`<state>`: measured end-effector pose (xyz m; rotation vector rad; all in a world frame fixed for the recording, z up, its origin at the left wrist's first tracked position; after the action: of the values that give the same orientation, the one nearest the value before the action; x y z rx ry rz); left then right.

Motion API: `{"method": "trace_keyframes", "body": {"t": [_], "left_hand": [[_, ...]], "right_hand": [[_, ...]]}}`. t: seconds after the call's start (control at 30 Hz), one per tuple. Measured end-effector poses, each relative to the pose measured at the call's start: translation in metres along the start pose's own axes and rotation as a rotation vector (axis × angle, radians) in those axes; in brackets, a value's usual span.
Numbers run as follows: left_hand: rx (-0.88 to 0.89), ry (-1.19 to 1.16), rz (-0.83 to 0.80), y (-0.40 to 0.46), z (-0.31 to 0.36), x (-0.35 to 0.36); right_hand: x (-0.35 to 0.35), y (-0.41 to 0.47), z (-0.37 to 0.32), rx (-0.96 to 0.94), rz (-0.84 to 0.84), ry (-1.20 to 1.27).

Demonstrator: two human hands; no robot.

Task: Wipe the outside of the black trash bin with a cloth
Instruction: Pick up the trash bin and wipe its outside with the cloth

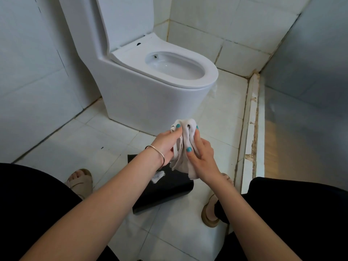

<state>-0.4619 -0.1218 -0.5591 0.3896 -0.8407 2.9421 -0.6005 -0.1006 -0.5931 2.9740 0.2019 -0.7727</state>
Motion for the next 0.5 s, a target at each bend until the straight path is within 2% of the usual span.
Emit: {"method": "trace_keyframes", "body": {"t": [0.17,0.3,0.5], "left_hand": [[-0.089,0.127,-0.266,-0.016,0.004,0.009],[-0.173,0.399,-0.419,-0.019,0.002,0.007],[0.003,0.368,-0.558,-0.032,0.0,0.018]], "right_hand": [[-0.003,0.007,0.013,-0.005,0.063,-0.019],[-0.007,-0.003,0.007,0.004,0.036,-0.056],[-0.009,-0.009,-0.005,0.028,-0.074,-0.366]]}}
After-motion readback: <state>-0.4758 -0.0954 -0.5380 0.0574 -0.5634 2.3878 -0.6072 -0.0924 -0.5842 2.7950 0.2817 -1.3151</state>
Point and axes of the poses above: each hand's wrist, its own y-axis towards the middle knuckle, its own x-axis out of the palm, z = x × y, the point moved 2 cm from there along y, towards the middle knuckle, and after that the axes turned 7 degrees about y, right-handed, at the moved point
